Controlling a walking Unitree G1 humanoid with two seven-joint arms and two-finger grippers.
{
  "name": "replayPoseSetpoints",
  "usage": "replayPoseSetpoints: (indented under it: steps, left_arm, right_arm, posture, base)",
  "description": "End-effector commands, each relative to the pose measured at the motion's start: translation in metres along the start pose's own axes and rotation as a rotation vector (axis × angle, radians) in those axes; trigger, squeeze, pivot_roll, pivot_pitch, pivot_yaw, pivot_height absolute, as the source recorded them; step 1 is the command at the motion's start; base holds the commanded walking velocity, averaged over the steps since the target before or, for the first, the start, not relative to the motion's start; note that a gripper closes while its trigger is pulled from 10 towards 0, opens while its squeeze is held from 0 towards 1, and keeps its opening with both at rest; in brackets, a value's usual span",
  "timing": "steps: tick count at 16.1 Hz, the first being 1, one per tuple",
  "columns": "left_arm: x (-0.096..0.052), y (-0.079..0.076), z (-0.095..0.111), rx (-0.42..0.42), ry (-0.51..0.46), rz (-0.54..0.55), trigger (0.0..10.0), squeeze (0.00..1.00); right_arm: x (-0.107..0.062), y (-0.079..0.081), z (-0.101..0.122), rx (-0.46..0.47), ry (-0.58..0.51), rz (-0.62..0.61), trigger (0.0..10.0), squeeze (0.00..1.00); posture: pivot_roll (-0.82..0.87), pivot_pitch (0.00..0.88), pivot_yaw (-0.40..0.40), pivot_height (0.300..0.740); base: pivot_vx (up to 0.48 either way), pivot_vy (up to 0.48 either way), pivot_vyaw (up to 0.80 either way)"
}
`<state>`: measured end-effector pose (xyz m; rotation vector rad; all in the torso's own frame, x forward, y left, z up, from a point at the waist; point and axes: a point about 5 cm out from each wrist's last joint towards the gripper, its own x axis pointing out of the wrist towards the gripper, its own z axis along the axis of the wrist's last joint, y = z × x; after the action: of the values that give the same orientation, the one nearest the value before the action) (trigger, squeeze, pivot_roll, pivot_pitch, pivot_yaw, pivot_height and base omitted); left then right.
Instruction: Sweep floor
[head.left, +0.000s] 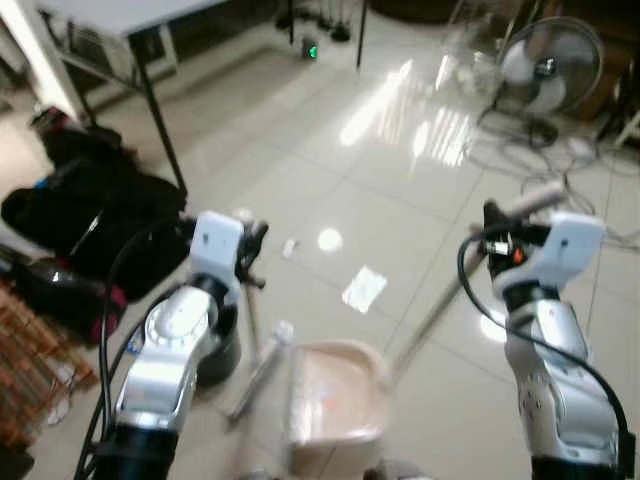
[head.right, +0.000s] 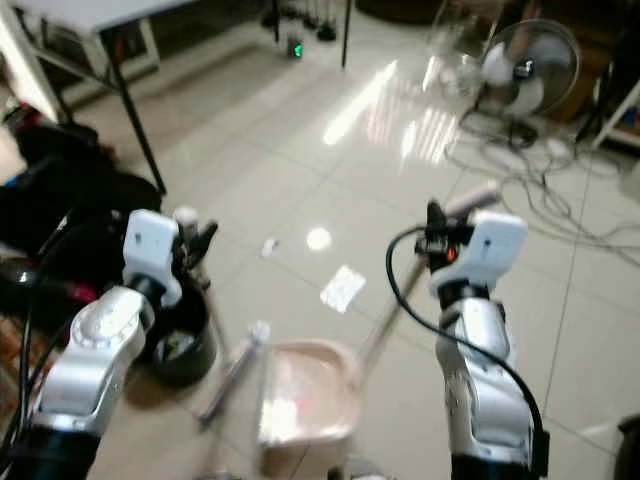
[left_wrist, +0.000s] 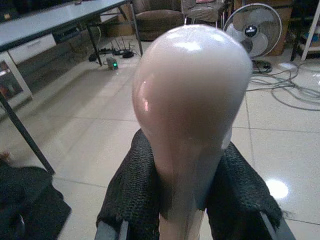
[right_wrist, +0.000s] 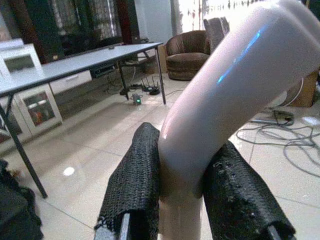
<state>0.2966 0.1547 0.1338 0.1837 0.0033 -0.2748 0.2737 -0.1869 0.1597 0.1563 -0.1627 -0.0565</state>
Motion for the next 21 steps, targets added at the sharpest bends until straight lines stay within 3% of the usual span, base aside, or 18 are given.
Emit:
replayPoseSetpoints:
  steps: [1,21]
  left_arm:
    - [0.004,-0.003,0.010,0.007,-0.050,-0.004,10.0,0.00]
    - [0.018,-0.009,0.014,-0.003,-0.066,-0.018,10.0,0.00]
  right_arm:
    - [0.001,-0.006,0.010,-0.024,-0.044,-0.019,10.0,0.00]
    - [0.012,-0.015,0.018,-0.084,-0.074,0.000,10.0,0.00]
  posture:
    - [-0.10,0.099,0.003,0.740]
    - [-0.10,0.120,0.003,0.740]
  base:
    - [0.368,0.000,0.00]
    - [0.389,0.000,0.00]
